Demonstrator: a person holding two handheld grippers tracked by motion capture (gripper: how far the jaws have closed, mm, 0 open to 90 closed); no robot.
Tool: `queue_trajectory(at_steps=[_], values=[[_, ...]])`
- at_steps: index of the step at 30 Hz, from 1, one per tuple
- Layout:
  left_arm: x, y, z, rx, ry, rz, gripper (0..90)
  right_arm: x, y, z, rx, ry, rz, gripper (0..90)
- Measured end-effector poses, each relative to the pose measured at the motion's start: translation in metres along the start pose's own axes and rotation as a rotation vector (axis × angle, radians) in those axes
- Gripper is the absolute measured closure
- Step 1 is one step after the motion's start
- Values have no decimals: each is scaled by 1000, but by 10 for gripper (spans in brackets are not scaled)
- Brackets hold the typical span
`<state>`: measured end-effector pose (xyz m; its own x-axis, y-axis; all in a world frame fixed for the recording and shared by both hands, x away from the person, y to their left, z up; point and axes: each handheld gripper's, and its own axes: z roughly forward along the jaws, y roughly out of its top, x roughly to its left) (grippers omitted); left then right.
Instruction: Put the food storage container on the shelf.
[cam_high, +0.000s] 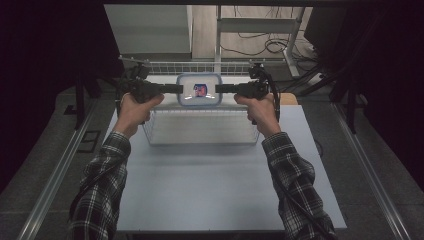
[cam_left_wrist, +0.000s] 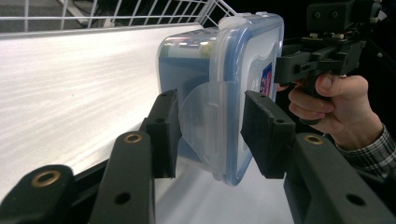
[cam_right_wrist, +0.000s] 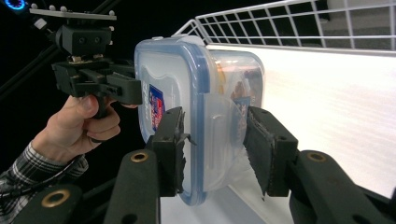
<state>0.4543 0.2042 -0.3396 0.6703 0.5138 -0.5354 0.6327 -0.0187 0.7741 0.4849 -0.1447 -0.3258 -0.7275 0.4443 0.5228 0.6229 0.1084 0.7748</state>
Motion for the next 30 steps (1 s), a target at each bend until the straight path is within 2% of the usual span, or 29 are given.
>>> queue_trajectory(at_steps=[5,11,14,17,19,23,26,30], values=[[4,-2,5,-20,7,-3,538,-3,1,3,-14,-17,-8,577],[4,-1,6,-22,25,13,534,-5,2,4,-10,-20,-4,570],[4,0,8,-22,25,21,523,-7,1,4,-25,-44,3,559],[4,-1,10,-23,30,23,509,-6,1,5,-29,-45,3,556],[4,0,11,-25,26,20,512,-5,2,5,-36,-67,-1,539],[4,1,14,-13,55,28,485,-4,2,7,-36,-97,-11,527],[4,2,16,9,83,45,430,-4,1,8,-27,-129,-22,530],[4,4,15,-13,135,49,393,-3,0,11,-23,-150,-20,518]])
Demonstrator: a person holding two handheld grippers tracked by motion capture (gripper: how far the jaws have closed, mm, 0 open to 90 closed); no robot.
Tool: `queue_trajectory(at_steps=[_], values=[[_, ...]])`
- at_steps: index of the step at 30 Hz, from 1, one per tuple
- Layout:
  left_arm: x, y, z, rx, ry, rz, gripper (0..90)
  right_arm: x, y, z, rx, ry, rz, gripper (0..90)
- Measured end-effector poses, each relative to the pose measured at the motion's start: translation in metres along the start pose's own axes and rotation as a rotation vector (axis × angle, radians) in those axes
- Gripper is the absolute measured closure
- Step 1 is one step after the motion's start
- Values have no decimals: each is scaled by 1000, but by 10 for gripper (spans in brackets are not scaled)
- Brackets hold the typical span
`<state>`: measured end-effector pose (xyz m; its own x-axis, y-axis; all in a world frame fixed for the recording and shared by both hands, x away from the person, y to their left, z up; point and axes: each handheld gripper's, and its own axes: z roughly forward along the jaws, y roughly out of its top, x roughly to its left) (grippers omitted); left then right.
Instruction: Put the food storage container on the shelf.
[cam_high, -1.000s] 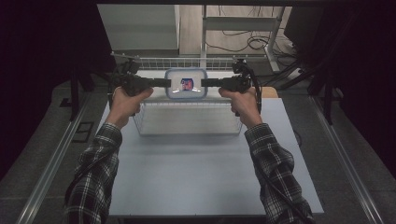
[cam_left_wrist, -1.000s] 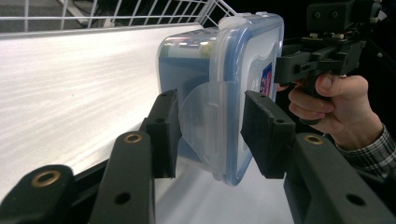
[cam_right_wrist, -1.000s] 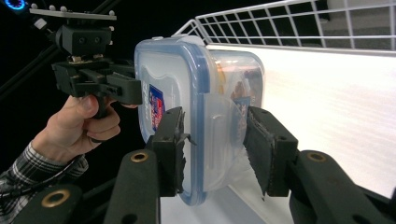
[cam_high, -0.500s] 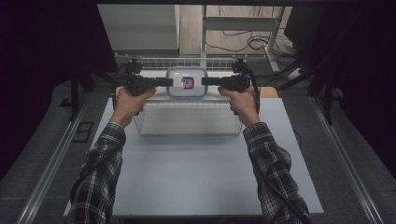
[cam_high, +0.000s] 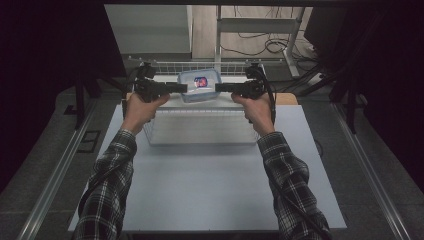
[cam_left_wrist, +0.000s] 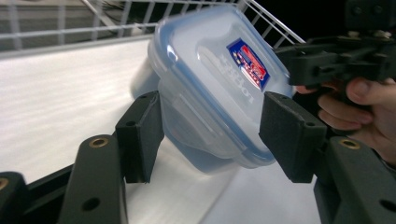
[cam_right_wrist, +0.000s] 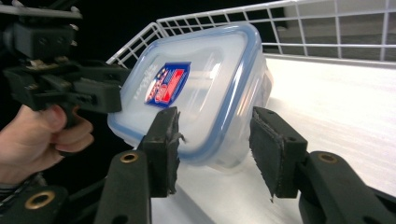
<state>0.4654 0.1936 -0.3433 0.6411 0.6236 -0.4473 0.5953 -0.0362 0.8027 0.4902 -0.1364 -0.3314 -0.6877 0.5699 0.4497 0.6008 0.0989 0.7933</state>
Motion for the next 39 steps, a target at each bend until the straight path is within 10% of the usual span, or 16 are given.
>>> queue_trajectory(at_steps=[3,19,27,30,39], values=[[-4,4,-3,-3,94,23,377,3,0,2,16,-21,-12,514],[-14,9,-1,-32,164,74,565,7,-5,-3,5,-40,-46,564],[-33,-22,-20,-70,105,191,874,14,-13,-10,12,-50,-127,828],[-35,-31,-15,-43,65,194,894,19,-19,-7,37,-48,-169,869],[-31,-28,9,7,117,175,878,23,-23,9,67,-94,-195,870]])
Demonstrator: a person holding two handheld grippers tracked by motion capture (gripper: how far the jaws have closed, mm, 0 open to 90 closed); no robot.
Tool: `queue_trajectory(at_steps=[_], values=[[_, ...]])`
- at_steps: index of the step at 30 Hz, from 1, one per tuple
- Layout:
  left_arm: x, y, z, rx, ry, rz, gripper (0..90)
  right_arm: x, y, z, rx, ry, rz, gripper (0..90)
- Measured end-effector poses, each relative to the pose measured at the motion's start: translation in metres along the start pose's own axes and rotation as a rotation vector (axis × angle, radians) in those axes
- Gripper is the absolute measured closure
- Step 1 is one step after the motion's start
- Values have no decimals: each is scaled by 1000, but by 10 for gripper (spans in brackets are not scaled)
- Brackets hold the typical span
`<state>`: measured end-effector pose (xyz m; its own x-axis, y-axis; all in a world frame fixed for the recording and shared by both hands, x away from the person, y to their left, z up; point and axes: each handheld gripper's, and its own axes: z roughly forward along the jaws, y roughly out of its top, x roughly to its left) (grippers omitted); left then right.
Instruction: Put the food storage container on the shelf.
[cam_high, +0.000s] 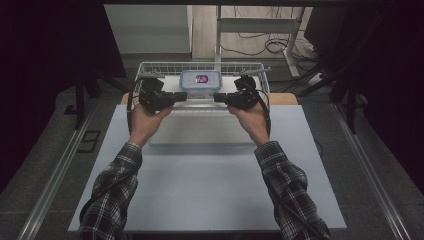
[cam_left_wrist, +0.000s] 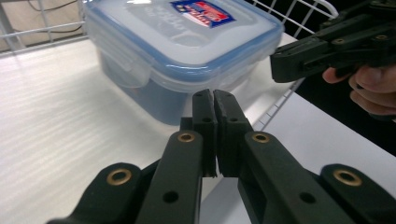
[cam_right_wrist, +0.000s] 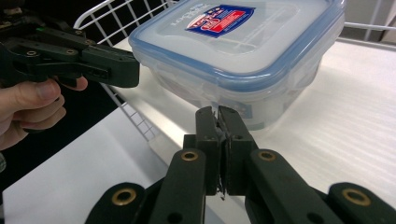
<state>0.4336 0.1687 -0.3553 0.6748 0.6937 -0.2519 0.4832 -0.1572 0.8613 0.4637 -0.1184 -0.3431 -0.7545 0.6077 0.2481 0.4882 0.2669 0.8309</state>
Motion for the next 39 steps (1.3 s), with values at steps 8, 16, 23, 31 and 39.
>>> queue_trajectory(at_steps=[8,16,23,31,39], values=[[-12,-5,0,-3,-34,26,788,-3,-4,-3,-18,8,15,813],[-36,-20,-2,-16,-73,79,483,9,-17,-15,-43,38,-12,569],[-55,-40,-6,-20,-77,111,306,23,-37,-23,-41,49,-66,451],[-71,-65,-8,14,-51,162,237,27,-61,-29,-32,35,-81,346],[-74,-95,-5,45,-19,164,160,28,-90,-27,7,37,-91,241]])
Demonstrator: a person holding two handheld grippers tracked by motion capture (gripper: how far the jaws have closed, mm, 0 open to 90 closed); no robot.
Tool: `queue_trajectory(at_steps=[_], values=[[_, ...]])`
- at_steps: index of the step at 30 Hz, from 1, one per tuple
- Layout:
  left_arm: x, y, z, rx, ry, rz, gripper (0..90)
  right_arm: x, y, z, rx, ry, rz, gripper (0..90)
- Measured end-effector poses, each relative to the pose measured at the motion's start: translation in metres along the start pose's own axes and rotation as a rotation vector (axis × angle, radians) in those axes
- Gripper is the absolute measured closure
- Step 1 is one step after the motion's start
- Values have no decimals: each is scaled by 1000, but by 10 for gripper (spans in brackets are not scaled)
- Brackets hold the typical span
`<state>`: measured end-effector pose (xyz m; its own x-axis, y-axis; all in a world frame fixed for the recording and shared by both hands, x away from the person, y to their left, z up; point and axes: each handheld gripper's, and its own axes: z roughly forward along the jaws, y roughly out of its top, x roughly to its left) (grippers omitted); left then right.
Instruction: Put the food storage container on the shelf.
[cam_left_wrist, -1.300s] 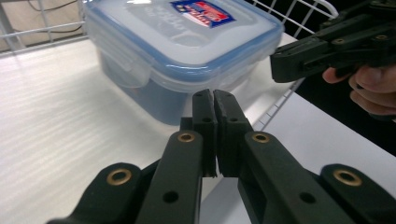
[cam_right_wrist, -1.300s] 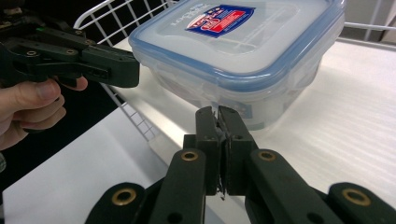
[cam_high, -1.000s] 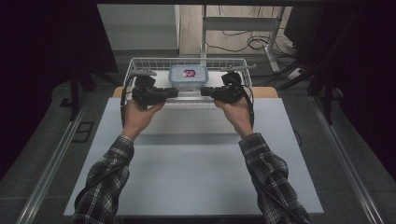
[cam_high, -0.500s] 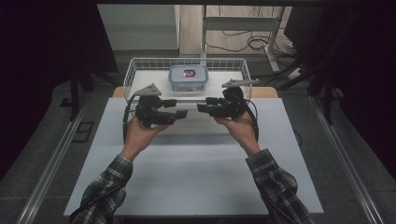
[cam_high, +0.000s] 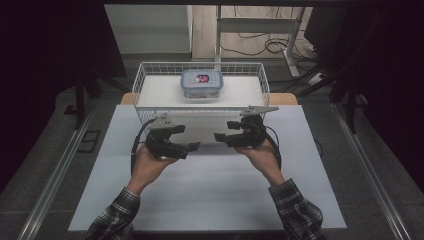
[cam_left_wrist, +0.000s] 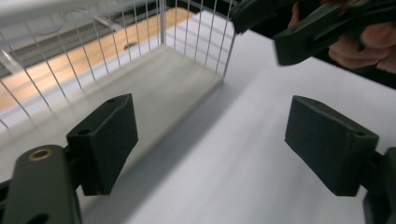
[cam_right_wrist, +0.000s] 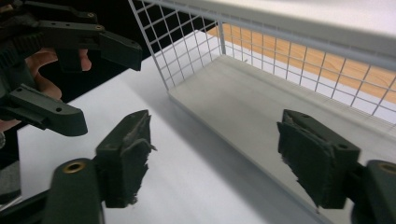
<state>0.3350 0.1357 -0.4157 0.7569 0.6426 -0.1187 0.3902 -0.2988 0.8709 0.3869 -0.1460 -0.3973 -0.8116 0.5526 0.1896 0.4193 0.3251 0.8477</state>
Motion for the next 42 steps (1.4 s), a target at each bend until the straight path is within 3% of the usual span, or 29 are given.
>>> queue_trajectory(at_steps=[5,7,13,18,20,31,36,42], values=[[-1,-18,2,0,14,-24,130,6,-14,-2,-15,-14,-27,168],[1,-25,2,3,3,-42,126,7,-19,-1,6,-19,-39,138],[2,-48,-2,24,9,-47,83,12,-35,1,16,-29,-55,68],[0,-63,-6,19,31,-56,52,18,-47,3,3,-91,-64,0],[-2,-68,-6,7,35,-66,40,20,-51,4,6,-87,-71,0],[-18,-89,-13,0,54,-32,19,33,-75,3,29,-88,-135,0],[-25,-96,-14,-6,55,-20,12,35,-87,0,45,-94,-129,0],[-32,-108,-13,24,77,2,4,38,-100,-5,47,-91,-129,0]])
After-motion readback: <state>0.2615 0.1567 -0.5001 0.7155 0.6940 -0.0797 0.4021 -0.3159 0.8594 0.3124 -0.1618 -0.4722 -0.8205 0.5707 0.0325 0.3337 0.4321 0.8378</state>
